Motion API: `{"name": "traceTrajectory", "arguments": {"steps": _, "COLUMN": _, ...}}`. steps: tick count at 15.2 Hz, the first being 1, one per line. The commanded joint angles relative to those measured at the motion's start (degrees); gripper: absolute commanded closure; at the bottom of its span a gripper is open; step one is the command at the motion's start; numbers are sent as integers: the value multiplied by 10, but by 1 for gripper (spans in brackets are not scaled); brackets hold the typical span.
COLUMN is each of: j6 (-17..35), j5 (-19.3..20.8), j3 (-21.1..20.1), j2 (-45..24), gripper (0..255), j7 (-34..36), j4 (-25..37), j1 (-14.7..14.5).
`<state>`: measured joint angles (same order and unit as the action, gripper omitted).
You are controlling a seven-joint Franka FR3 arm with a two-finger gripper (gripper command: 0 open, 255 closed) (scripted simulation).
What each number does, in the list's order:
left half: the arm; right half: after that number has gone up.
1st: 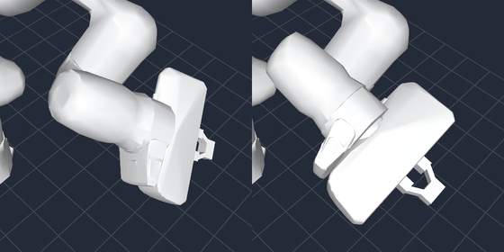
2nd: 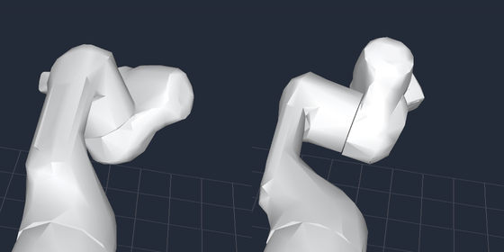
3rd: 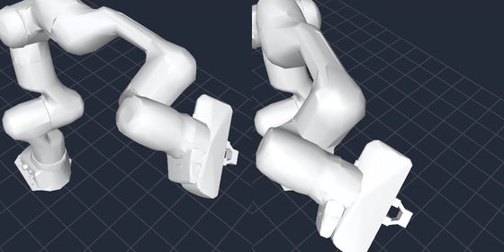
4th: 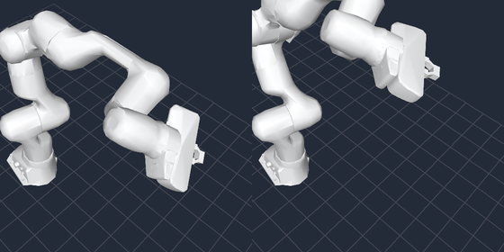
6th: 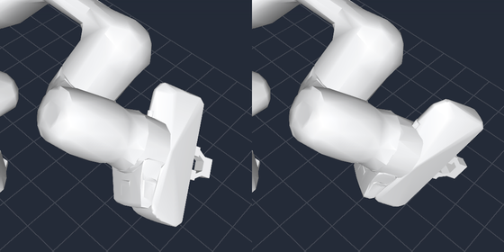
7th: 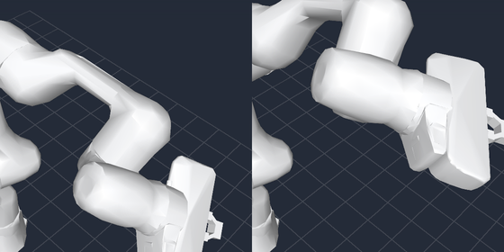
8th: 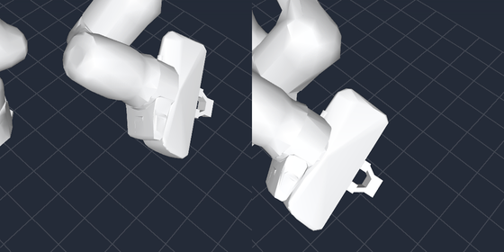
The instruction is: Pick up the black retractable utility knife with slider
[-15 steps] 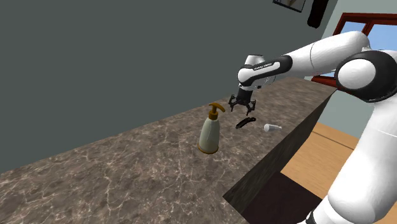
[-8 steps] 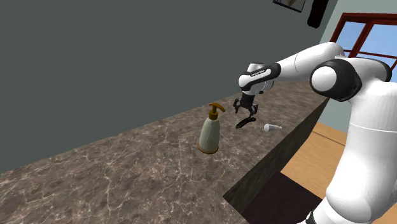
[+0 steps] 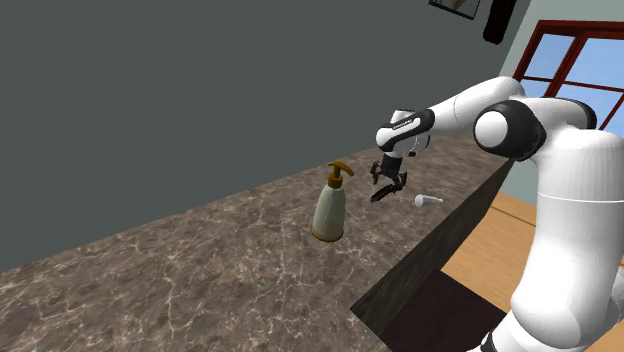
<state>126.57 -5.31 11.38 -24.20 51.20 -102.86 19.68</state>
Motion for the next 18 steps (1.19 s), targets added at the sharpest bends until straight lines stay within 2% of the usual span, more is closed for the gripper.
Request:
{"name": "traceTrajectory", "arguments": {"steps": 1, "j6": 11, "j5": -2, "j3": -1, "j2": -8, "gripper": 0, "j7": -1, "j4": -2, "j1": 1}}
{"name": "traceTrajectory", "arguments": {"steps": 4, "j6": 20, "j5": -4, "j3": -2, "j2": -15, "gripper": 0, "j7": -2, "j4": -5, "j1": 2}}
{"name": "traceTrajectory", "arguments": {"steps": 5, "j6": 21, "j5": -4, "j3": -2, "j2": -14, "gripper": 255, "j7": -2, "j4": -7, "j1": 1}}
{"name": "traceTrajectory", "arguments": {"steps": 14, "j6": 20, "j5": -4, "j3": -2, "j2": -15, "gripper": 255, "j7": -2, "j4": -5, "j1": 2}}
{"name": "traceTrajectory", "arguments": {"steps": 18, "j6": -4, "j5": 0, "j3": 0, "j2": 2, "gripper": 255, "j7": 0, "j4": 3, "j1": 0}}
